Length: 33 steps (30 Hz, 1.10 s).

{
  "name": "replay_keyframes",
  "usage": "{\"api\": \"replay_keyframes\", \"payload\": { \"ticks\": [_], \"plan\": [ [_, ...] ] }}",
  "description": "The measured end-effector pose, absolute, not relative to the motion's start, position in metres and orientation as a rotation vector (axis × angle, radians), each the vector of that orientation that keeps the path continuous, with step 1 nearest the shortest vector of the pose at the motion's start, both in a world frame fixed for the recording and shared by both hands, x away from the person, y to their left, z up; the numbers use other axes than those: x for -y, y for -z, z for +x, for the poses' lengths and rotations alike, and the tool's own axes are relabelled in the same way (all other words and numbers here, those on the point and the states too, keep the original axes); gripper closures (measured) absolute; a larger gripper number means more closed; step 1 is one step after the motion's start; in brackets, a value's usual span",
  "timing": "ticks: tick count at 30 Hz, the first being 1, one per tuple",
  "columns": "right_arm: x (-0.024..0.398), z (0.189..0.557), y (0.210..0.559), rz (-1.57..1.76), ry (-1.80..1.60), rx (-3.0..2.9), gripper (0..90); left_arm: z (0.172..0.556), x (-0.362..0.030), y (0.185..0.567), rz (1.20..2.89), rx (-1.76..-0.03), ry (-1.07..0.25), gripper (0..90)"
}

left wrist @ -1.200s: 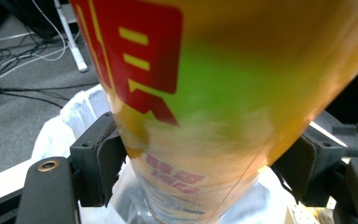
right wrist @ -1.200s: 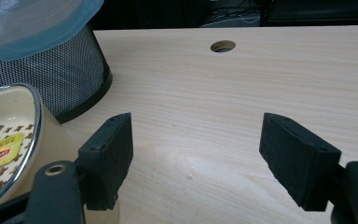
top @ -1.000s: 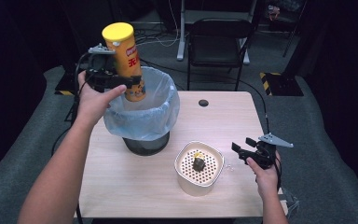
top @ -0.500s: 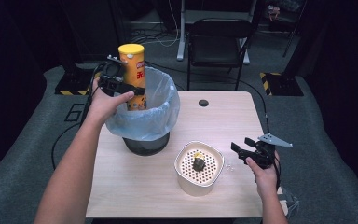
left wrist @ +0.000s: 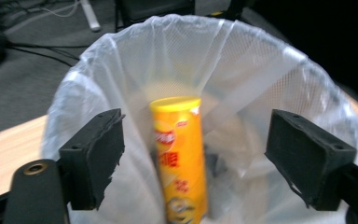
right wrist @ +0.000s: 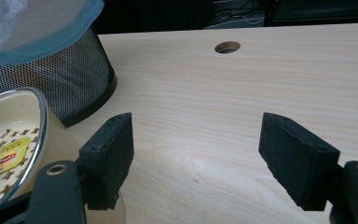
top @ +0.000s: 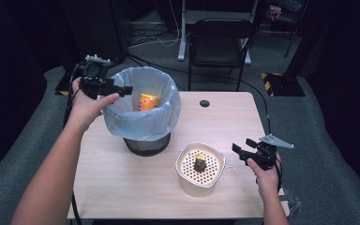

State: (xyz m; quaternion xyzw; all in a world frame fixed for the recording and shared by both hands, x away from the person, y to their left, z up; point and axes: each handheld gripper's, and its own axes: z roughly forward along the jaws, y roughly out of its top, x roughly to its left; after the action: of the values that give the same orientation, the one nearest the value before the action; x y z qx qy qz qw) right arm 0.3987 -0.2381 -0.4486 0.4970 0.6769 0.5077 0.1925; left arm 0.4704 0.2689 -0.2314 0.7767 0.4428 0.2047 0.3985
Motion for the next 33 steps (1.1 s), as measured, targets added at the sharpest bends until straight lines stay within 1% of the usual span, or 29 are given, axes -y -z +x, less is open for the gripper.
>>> {"api": "replay_keyframes", "payload": {
  "ticks": [2, 5, 8, 10, 14, 18, 20, 24, 29, 33],
  "plan": [
    [0.239, 0.399, 0.449, 1.394, -1.421, -1.903, 25.9, 0.461, -0.273, 0.229, 1.97, -1.101, -0.514, 22.8],
    [0.24, 0.399, 0.45, 1.401, -1.405, -1.901, 25.9, 0.441, -0.284, 0.224, 1.931, -1.066, -0.484, 27.7],
    [0.242, 0.399, 0.451, 1.411, -1.399, -1.898, 26.1, 0.42, -0.294, 0.226, 1.941, -1.036, -0.491, 30.6],
    [0.243, 0.399, 0.451, 1.419, -1.397, -1.902, 27.2, 0.406, -0.3, 0.231, 1.944, -1.01, -0.489, 32.5],
    [0.244, 0.399, 0.454, 1.419, -1.382, -1.903, 27.2, 0.385, -0.313, 0.247, 1.942, -1.005, -0.464, 32.8],
    [0.244, 0.399, 0.455, 1.408, -1.35, -1.911, 27.2, 0.373, -0.328, 0.273, 1.927, -1.029, -0.441, 32.2],
    [0.243, 0.4, 0.456, 1.4, -1.347, -1.916, 27.2, 0.371, -0.332, 0.286, 1.921, -1.06, -0.457, 28.9],
    [0.242, 0.4, 0.46, 1.398, -1.321, -1.928, 27.1, 0.368, -0.341, 0.318, 1.887, -1.095, -0.447, 26.1],
    [0.24, 0.401, 0.464, 1.367, -1.287, -1.953, 26.5, 0.364, -0.347, 0.366, 1.868, -1.118, -0.476, 25.0],
    [0.24, 0.403, 0.47, 1.367, -1.258, -1.969, 25.9, 0.36, -0.354, 0.408, 1.864, -1.161, -0.464, 24.4]
  ]
}}
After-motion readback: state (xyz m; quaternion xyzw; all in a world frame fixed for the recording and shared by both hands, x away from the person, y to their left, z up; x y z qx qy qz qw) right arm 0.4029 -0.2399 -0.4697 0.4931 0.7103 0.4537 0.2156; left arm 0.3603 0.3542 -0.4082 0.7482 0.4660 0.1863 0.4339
